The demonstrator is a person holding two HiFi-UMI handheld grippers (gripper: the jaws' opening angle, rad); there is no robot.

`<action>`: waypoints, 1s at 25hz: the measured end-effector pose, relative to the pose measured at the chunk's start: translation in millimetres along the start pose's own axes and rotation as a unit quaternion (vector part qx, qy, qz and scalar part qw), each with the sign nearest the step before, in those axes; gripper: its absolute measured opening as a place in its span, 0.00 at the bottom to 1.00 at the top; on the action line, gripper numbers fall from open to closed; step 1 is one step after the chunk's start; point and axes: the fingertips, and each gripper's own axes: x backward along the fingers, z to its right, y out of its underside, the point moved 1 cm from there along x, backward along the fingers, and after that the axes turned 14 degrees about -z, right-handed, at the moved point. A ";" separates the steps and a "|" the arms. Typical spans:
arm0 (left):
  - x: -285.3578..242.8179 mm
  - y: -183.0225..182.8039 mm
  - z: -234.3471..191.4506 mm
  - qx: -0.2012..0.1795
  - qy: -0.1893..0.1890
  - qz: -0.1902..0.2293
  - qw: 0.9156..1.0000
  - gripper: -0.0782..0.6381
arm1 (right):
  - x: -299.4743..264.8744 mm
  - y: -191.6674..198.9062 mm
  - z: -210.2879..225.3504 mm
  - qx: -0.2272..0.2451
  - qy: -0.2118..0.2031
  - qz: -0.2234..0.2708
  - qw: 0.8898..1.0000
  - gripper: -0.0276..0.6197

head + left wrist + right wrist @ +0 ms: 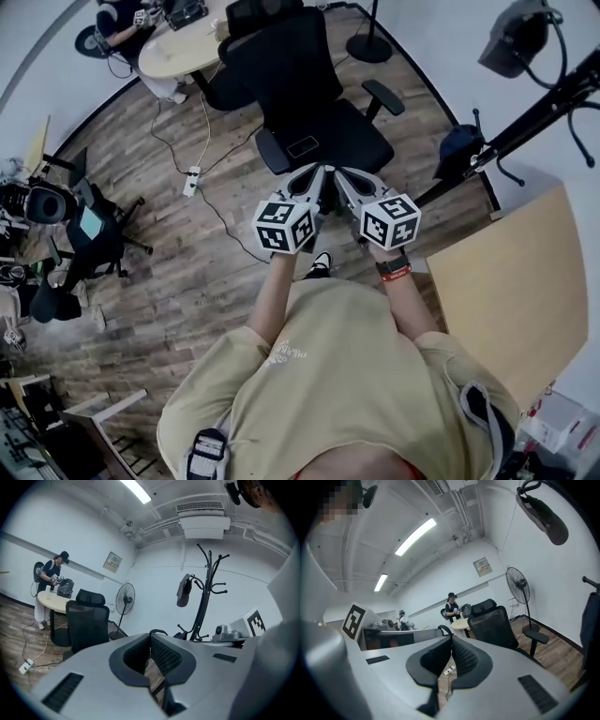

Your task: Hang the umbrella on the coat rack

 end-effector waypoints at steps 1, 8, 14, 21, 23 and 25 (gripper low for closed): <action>-6.8 -3.5 -4.3 -0.002 0.009 -0.005 1.000 0.14 | -4.0 -4.9 7.8 -0.006 0.011 0.004 1.000 0.07; -61.2 -26.6 -16.2 -0.034 0.086 -0.043 0.995 0.14 | -17.8 -26.5 58.3 -0.050 0.090 0.032 0.994 0.07; -105.0 -19.1 17.0 -0.078 0.182 -0.076 0.977 0.14 | 6.5 -17.0 97.5 -0.086 0.176 0.066 0.978 0.07; -148.4 0.7 92.0 -0.114 0.274 -0.110 0.948 0.14 | 75.7 11.8 135.5 -0.128 0.259 0.086 0.953 0.07; -159.6 1.0 115.2 -0.122 0.293 -0.115 0.941 0.14 | 98.9 15.5 144.8 -0.137 0.279 0.097 0.946 0.07; -167.2 1.6 137.0 -0.135 0.305 -0.120 0.935 0.14 | 120.5 20.6 150.8 -0.146 0.293 0.103 0.939 0.07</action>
